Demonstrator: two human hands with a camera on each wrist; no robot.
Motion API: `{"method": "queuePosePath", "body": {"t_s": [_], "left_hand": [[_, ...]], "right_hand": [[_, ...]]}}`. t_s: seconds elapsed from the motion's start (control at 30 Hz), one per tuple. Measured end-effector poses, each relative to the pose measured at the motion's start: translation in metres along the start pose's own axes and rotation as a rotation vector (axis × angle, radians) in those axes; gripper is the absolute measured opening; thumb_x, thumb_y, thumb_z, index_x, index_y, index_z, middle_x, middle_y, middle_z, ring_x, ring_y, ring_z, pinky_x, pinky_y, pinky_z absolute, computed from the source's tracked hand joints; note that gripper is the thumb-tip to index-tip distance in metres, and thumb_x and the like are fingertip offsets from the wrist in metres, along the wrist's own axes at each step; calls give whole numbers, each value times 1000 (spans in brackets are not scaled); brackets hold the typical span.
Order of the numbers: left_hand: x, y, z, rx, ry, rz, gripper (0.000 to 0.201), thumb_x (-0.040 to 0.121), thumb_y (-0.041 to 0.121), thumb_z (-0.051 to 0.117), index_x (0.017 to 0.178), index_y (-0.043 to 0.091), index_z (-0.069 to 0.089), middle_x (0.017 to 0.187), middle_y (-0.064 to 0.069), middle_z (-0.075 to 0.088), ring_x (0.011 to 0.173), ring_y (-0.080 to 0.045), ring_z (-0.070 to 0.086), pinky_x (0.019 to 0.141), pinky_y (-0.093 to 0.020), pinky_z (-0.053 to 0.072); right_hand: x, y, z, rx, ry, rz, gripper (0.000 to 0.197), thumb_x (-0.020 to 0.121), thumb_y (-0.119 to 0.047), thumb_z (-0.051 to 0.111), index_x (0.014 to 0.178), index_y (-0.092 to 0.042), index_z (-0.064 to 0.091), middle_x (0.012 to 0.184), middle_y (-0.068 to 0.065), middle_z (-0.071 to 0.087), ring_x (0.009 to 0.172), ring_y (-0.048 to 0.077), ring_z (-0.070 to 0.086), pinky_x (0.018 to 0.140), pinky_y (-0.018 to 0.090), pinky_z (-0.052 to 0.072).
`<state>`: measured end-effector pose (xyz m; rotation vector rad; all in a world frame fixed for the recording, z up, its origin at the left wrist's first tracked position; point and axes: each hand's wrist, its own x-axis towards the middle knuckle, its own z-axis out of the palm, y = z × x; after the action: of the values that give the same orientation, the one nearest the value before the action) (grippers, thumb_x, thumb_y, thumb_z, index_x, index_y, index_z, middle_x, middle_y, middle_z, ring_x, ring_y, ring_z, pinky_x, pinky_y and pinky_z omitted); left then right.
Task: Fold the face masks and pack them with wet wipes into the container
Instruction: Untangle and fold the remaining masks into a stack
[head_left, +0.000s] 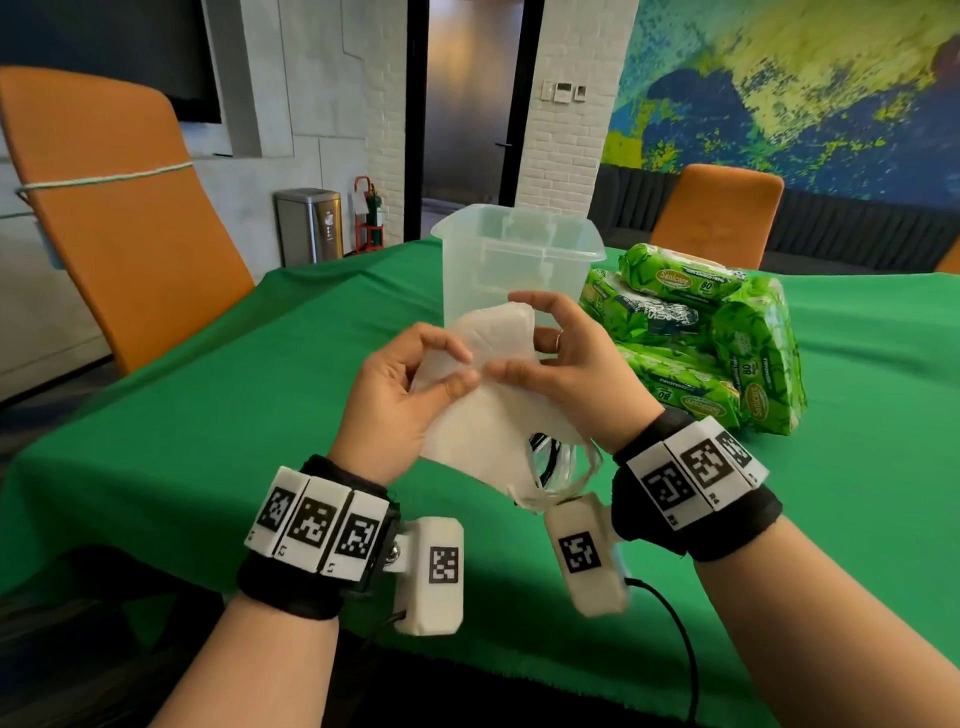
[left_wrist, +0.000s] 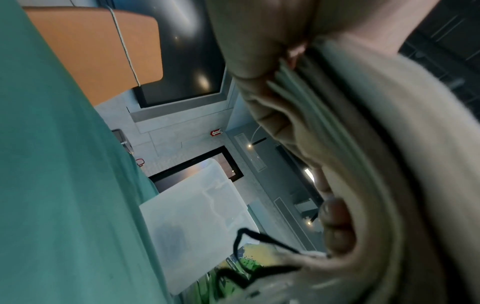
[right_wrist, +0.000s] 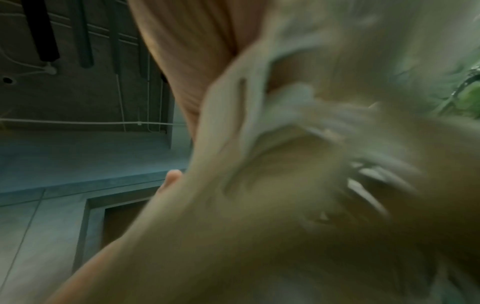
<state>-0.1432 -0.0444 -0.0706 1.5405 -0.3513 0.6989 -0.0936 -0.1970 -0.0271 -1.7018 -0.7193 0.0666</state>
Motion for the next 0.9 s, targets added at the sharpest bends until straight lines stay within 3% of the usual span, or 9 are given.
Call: {"method": "queuePosePath", "body": {"t_s": [0.07,0.1,0.2,0.3,0.47,0.6,0.7,0.8,0.9], "left_hand": [[6,-4,1,33,41,18,42,76,-7,66,62,32,68,63,17,67,65,5,59,69,-11,46],[9,-4,2,29,63,19,42,76,-12,65,63,28,68,62,17,68,65,6,60,70,-10,46],[18,-5,10,-46,130,10,24,76,-7,67,73,17,68,68,18,70,69,5,62,70,-11,48],[28,-9,17,-162,196,3,21,72,5,74,74,26,73,77,16,72,79,-1,63,76,-17,50],[41,-22,31,-323,189,-107,31,63,7,78,74,36,73,89,11,68,91,-12,62,80,-31,54],[64,-35,36,-303,174,-186,38,80,-8,61,80,28,75,87,9,72,88,-10,65,79,-25,54],[83,-45,37,-238,152,-221,34,83,-12,55,90,18,69,90,10,71,90,-10,66,82,-25,54],[104,-57,35,-172,205,-211,38,85,-13,53,93,22,67,98,10,67,92,-7,63,86,-26,53],[123,-69,35,-121,204,-216,42,84,-13,54,99,25,63,102,5,66,91,-10,64,84,-31,54]], "right_hand": [[-2,2,-6,-96,-89,39,62,70,-5,77,121,-16,44,108,20,64,94,31,65,80,47,55],[-2,2,-9,-156,-152,60,60,69,-4,77,120,-11,47,108,16,65,93,26,65,81,43,55],[-1,4,-19,-175,-223,95,42,71,0,74,109,-2,57,99,13,67,79,17,64,75,30,57],[5,5,-24,-45,-133,99,33,73,4,70,104,0,58,90,15,66,61,15,61,54,21,53],[23,11,-20,169,52,90,27,77,7,65,102,2,58,72,5,65,38,9,51,40,18,45],[44,23,-19,171,88,72,26,77,7,66,100,-2,58,70,4,65,38,10,52,39,18,43],[61,41,-22,180,107,86,31,75,10,66,102,0,58,77,7,65,44,10,55,45,21,47],[78,60,-26,97,102,110,35,69,17,65,100,3,58,78,7,63,60,10,56,57,22,48],[95,71,-31,37,60,132,35,67,19,61,98,3,59,75,7,60,63,12,51,58,22,43]]}}
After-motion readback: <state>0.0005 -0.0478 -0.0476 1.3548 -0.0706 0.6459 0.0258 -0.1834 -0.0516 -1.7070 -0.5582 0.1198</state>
